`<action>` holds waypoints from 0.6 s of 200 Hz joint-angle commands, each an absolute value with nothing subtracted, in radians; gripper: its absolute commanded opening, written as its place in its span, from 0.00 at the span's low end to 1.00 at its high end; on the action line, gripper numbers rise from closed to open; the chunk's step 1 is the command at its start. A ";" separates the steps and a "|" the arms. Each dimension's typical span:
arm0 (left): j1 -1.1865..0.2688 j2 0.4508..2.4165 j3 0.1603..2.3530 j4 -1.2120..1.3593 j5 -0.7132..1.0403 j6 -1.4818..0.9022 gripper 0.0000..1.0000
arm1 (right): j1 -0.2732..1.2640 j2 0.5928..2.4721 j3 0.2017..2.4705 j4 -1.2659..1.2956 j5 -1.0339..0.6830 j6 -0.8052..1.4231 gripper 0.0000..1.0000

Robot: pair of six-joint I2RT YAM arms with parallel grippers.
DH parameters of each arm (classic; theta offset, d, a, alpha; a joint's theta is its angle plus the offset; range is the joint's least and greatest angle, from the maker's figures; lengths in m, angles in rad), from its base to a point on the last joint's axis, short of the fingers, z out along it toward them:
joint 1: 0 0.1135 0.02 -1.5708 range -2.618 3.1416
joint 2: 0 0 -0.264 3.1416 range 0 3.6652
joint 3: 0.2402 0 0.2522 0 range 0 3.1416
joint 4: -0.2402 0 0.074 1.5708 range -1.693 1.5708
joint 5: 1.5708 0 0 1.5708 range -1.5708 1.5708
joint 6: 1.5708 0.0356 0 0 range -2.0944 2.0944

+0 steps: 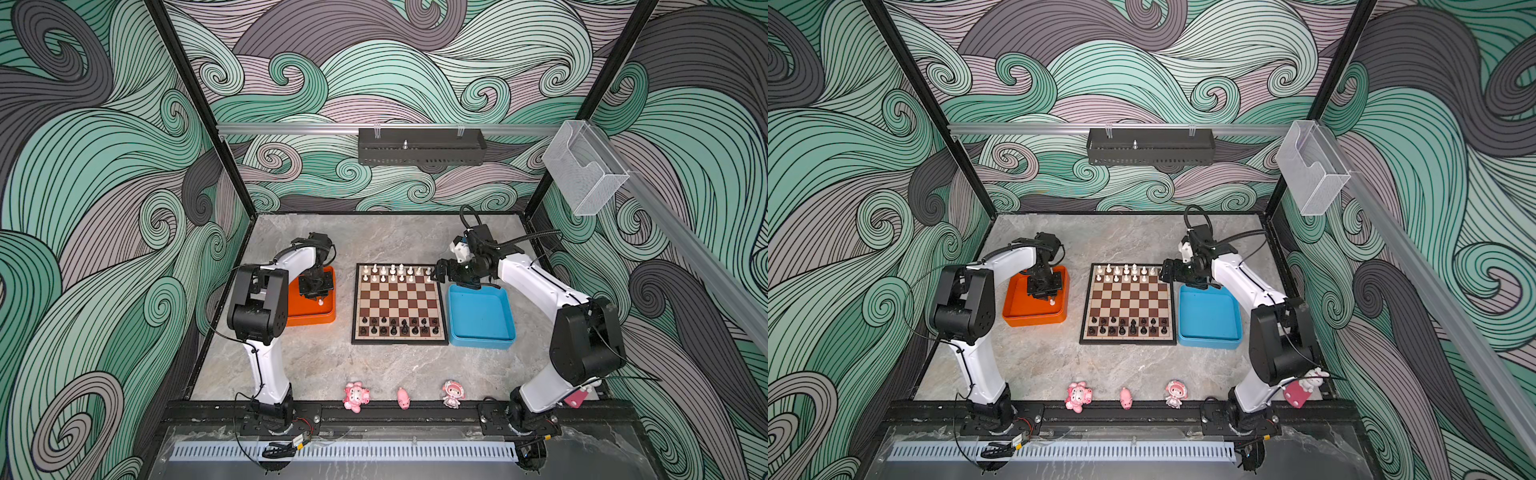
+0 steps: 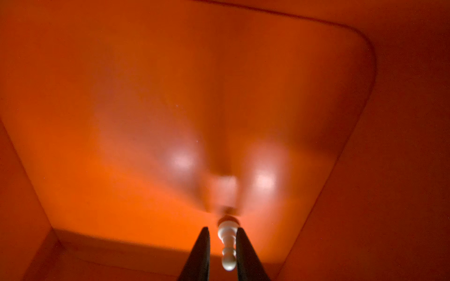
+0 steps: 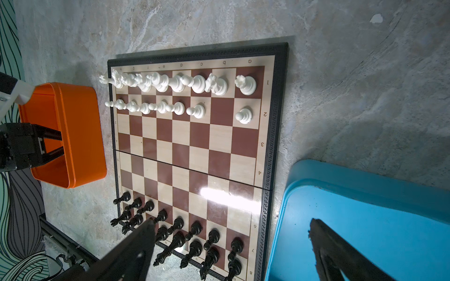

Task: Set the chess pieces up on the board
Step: 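Lower left gripper into the orange bin and grasp the last white pawn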

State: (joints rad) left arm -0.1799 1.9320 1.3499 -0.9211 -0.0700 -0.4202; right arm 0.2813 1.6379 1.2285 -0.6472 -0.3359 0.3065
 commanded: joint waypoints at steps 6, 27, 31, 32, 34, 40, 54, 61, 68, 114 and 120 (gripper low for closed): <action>-0.192 1.950 1.351 -0.927 -0.064 -0.430 0.25 | 0.284 1.641 1.244 -0.655 -0.319 0.299 0.99; -0.196 1.951 1.350 -0.927 -0.066 -0.430 0.27 | 0.284 1.641 1.244 -0.656 -0.319 0.299 0.99; -0.196 1.951 1.351 -0.927 -0.065 -0.430 0.27 | 0.283 1.640 1.244 -0.656 -0.319 0.299 0.99; -0.196 1.951 1.351 -0.927 -0.065 -0.430 0.27 | 0.283 1.641 1.244 -0.656 -0.319 0.299 0.99; -0.196 1.951 1.352 -0.927 -0.065 -0.430 0.27 | 0.284 1.641 1.244 -0.656 -0.319 0.299 0.99; -0.198 1.950 1.353 -0.927 -0.066 -0.430 0.27 | 0.285 1.641 1.244 -0.657 -0.319 0.299 0.99; -0.198 1.950 1.353 -0.930 -0.067 -0.428 0.27 | 0.284 1.641 1.245 -0.656 -0.320 0.299 0.99; -0.199 1.948 1.355 -0.932 -0.070 -0.428 0.26 | 0.284 1.641 1.246 -0.655 -0.321 0.299 0.99; -0.199 1.946 1.356 -0.933 -0.070 -0.428 0.25 | 0.284 1.640 1.246 -0.655 -0.321 0.299 0.99; -0.200 1.939 1.348 -0.942 -0.074 -0.425 0.19 | 0.284 1.640 1.246 -0.656 -0.321 0.299 0.99; -0.202 1.939 1.346 -0.943 -0.075 -0.425 0.18 | 0.284 1.641 1.246 -0.656 -0.321 0.299 0.99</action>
